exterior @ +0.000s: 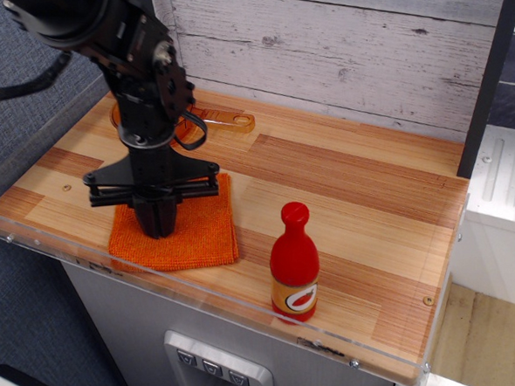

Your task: Place red cloth right above red jar.

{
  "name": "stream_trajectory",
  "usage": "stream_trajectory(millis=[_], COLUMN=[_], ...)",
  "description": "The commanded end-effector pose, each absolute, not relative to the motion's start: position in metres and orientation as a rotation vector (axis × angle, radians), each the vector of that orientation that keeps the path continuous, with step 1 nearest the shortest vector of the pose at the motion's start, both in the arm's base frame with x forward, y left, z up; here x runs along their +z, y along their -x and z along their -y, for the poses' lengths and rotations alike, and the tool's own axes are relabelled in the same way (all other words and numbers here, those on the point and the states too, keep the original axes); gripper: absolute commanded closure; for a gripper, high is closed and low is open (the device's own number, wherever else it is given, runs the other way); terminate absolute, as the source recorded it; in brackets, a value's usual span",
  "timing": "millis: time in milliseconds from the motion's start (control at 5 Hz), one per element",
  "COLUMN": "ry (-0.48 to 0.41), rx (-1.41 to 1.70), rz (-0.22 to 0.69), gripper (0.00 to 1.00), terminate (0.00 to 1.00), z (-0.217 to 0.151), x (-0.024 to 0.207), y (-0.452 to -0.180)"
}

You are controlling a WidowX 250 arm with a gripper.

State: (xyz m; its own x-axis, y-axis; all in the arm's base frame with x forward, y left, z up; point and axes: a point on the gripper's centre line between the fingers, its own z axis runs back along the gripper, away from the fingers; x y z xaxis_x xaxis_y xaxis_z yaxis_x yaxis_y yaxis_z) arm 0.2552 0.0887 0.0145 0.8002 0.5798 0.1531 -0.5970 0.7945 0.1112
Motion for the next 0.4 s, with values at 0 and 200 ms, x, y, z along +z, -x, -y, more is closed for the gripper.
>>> stream_trajectory(millis=[0, 200], ry=[-0.144, -0.103], rx=[0.616, 0.540], rz=[0.161, 0.132], gripper=[1.00, 1.00], terminate=[0.00, 0.00], z=[-0.073, -0.059], x=[0.016, 0.010], y=[-0.284, -0.296])
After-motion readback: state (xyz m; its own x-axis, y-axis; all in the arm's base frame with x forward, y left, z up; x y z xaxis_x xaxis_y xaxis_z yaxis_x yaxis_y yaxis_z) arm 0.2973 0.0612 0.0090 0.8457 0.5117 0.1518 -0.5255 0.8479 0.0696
